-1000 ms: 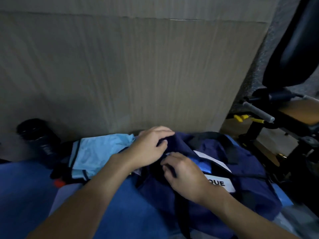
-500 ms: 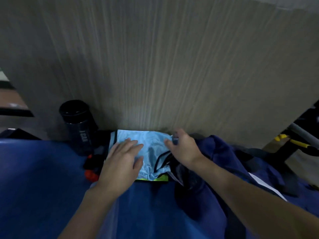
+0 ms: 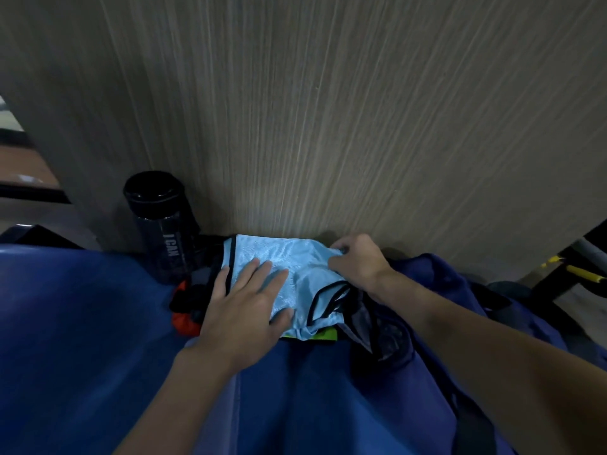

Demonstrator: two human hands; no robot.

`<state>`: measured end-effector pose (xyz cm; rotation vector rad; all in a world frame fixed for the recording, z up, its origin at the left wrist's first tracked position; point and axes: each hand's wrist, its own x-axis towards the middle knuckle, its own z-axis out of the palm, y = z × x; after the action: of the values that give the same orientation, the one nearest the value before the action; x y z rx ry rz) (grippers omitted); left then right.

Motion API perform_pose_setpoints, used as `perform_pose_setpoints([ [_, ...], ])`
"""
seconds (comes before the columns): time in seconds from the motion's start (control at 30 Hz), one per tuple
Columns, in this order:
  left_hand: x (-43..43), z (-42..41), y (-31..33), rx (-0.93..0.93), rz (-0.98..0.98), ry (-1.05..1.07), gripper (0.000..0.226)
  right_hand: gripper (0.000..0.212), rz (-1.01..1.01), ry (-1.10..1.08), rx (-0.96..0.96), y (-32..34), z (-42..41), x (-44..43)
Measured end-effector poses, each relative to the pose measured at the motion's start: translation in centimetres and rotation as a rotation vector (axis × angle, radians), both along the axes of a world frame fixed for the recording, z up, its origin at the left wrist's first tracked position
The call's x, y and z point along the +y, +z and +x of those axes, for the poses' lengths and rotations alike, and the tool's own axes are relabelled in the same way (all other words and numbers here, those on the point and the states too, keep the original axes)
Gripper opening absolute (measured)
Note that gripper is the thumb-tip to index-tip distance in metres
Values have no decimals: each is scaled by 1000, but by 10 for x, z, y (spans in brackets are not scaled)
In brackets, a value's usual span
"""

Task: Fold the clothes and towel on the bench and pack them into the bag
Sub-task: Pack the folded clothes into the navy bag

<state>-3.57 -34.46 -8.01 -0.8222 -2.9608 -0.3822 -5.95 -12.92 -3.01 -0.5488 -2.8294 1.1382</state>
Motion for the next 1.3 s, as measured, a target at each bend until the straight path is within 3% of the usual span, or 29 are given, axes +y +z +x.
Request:
perform_pose_setpoints([
  [0.17, -2, 2, 0, -9, 39, -5, 83, 20, 62, 59, -56, -3, -2, 3],
  [0.3, -2, 1, 2, -14, 58, -8, 75, 11, 96, 36, 38, -2, -2, 1],
  [0.53, 0, 2, 10, -54, 137, 19, 60, 11, -108, 104, 181, 20, -10, -10],
  [0.7, 8, 2, 26, -107, 632, 138, 40, 11, -73, 140, 186, 28, -18, -23],
  [0.8, 15, 7, 40, -312, 917, 195, 43, 11, -59, 130, 190, 32, -24, -36],
  [0.87, 18, 10, 47, -457, 1016, 225, 44, 9, -71, 126, 180, 34, -26, -47],
  [0.93, 22, 8, 48, -520, 1063, 252, 30, 9, -125, 125, 159, 36, -27, -60],
  [1.13, 14, -2, 33, -408, 1112, 318, 46, 6, -615, 261, -22, 44, -15, -76],
  [1.23, 10, -4, 29, -387, 1114, 354, 62, 17, -610, 174, 146, 37, -16, -66],
  [1.3, 10, -6, 27, -389, 1145, 383, 65, 21, -473, 89, 226, 26, -16, -56],
])
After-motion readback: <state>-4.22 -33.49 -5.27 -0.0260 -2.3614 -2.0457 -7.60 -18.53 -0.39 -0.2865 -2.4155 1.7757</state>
